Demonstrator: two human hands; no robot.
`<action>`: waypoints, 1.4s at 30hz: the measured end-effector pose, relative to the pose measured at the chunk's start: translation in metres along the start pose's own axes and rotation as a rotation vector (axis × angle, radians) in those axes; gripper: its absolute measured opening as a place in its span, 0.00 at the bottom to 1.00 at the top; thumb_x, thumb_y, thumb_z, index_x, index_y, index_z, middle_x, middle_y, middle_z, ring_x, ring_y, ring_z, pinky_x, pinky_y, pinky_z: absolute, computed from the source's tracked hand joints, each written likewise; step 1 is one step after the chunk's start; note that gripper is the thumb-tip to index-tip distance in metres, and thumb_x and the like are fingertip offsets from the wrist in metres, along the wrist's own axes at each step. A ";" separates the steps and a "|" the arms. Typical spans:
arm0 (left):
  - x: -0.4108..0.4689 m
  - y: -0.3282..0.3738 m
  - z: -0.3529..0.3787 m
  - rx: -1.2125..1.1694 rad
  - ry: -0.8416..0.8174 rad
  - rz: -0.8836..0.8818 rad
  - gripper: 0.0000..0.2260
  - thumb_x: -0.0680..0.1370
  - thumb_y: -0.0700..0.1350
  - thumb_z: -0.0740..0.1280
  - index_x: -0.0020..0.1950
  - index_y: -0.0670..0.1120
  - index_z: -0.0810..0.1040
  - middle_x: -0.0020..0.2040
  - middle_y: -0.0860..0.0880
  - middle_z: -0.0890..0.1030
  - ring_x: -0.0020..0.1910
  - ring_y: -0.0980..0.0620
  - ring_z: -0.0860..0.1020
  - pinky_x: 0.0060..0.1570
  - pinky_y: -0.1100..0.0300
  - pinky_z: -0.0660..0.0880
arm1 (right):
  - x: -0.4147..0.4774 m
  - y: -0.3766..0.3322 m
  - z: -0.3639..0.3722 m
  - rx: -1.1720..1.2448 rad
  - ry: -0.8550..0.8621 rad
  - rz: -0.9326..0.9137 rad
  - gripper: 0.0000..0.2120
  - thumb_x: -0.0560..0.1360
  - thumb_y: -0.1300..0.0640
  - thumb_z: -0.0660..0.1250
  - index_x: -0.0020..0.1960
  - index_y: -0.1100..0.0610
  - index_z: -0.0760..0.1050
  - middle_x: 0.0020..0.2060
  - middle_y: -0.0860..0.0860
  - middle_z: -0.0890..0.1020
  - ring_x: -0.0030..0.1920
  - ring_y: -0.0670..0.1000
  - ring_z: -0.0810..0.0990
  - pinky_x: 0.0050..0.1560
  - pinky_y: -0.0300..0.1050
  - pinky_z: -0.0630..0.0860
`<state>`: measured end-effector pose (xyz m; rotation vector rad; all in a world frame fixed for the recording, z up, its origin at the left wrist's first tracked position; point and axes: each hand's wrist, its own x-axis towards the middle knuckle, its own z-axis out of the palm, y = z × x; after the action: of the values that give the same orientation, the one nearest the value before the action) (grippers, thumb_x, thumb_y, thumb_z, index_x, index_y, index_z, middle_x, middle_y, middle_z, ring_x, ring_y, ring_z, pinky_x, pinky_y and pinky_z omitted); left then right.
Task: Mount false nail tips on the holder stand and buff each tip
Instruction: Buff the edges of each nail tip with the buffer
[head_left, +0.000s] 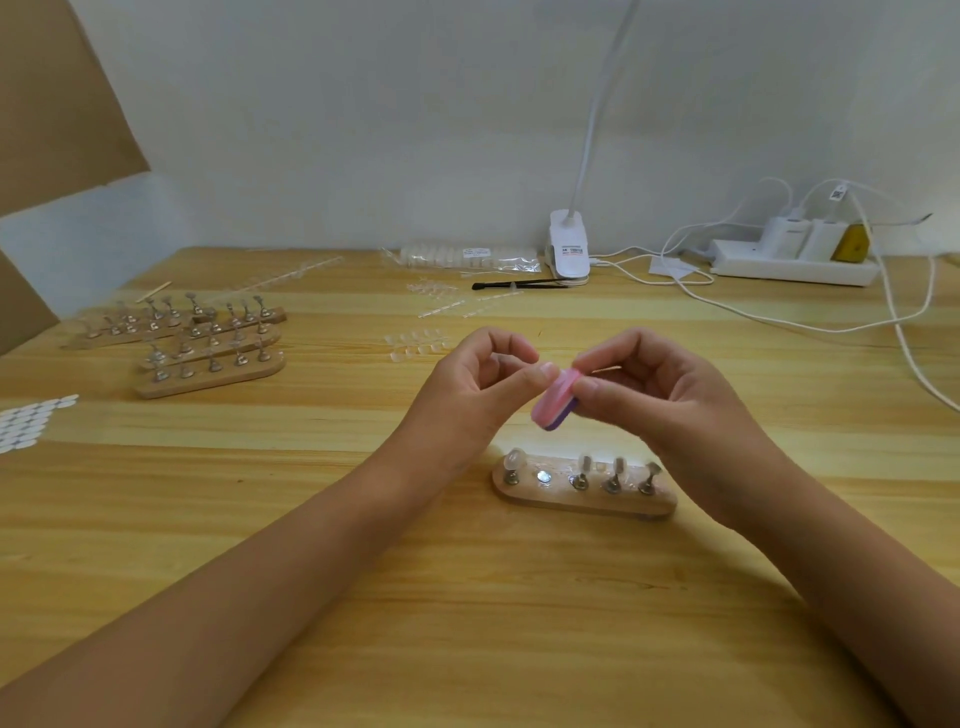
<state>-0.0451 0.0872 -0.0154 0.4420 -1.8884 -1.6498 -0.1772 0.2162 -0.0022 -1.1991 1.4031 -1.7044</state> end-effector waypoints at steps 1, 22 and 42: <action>0.000 0.000 0.000 -0.004 0.004 -0.001 0.05 0.77 0.47 0.70 0.49 0.51 0.75 0.39 0.56 0.81 0.43 0.61 0.79 0.53 0.62 0.73 | 0.000 0.000 0.000 0.002 0.034 -0.008 0.12 0.68 0.58 0.73 0.50 0.60 0.78 0.44 0.54 0.86 0.48 0.53 0.85 0.51 0.39 0.80; -0.002 0.004 0.000 -0.020 0.004 -0.002 0.04 0.78 0.46 0.69 0.49 0.49 0.75 0.39 0.56 0.83 0.43 0.60 0.81 0.51 0.64 0.74 | -0.001 0.000 0.004 -0.002 -0.001 -0.017 0.11 0.69 0.61 0.72 0.50 0.61 0.77 0.43 0.53 0.85 0.45 0.51 0.85 0.47 0.39 0.80; -0.004 0.007 0.002 -0.043 0.027 -0.022 0.05 0.78 0.45 0.69 0.51 0.48 0.74 0.45 0.54 0.86 0.48 0.63 0.82 0.47 0.74 0.73 | 0.000 -0.015 -0.024 -0.575 0.057 -0.187 0.04 0.76 0.58 0.69 0.48 0.51 0.80 0.44 0.47 0.83 0.48 0.45 0.81 0.49 0.37 0.77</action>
<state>-0.0419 0.0924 -0.0098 0.4669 -1.8308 -1.6877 -0.1976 0.2292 0.0113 -1.6374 1.9485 -1.5030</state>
